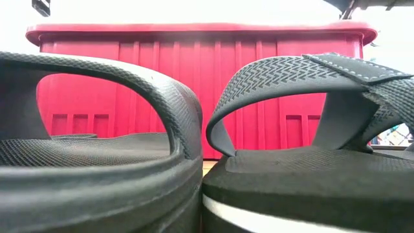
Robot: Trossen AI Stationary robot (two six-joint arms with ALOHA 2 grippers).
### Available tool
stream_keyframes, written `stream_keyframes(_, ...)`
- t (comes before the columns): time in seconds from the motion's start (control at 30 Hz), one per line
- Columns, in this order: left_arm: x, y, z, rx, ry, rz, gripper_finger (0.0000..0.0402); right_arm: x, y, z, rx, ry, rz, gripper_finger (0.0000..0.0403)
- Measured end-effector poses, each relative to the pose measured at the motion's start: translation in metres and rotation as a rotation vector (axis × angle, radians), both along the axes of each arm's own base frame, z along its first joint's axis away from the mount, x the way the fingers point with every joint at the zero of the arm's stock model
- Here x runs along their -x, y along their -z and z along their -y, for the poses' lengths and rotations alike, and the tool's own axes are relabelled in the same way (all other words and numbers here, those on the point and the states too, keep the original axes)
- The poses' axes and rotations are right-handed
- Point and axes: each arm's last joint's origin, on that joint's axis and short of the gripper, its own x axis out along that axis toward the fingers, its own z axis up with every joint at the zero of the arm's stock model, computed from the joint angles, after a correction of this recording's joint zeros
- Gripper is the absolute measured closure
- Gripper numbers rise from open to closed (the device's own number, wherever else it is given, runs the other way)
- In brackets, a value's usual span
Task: Pick and place slides into bin
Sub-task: Put the right flip flop into the bin
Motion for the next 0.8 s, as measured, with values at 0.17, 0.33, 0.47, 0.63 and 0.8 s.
stream_keyframes(0.17, 0.0000, -0.0001, 0.0000, -0.018, -0.003, 0.000, 0.0382, 0.0005, -0.0003, -0.0015, 0.021, -0.051, 0.002, 0.0403)
stream_keyframes(0.33, 0.0000, -0.0001, 0.0000, -0.028, -0.004, 0.000, 0.0392, 0.0006, -0.0003, -0.0010, 0.065, -0.022, -0.008, 0.0403)
stream_keyframes(0.47, 0.0000, -0.0001, 0.0000, -0.031, -0.005, -0.001, 0.0400, 0.0007, -0.0004, -0.0004, 0.100, 0.002, -0.016, 0.0403)
stream_keyframes(0.63, 0.0000, -0.0001, 0.0000, -0.031, -0.005, -0.001, 0.0393, 0.0007, -0.0004, -0.0004, 0.106, 0.002, -0.017, 0.0403)
stream_keyframes(0.8, 0.0000, -0.0001, 0.0000, -0.032, -0.005, 0.000, 0.0381, 0.0007, -0.0004, -0.0004, 0.100, 0.000, -0.016, 0.0403)
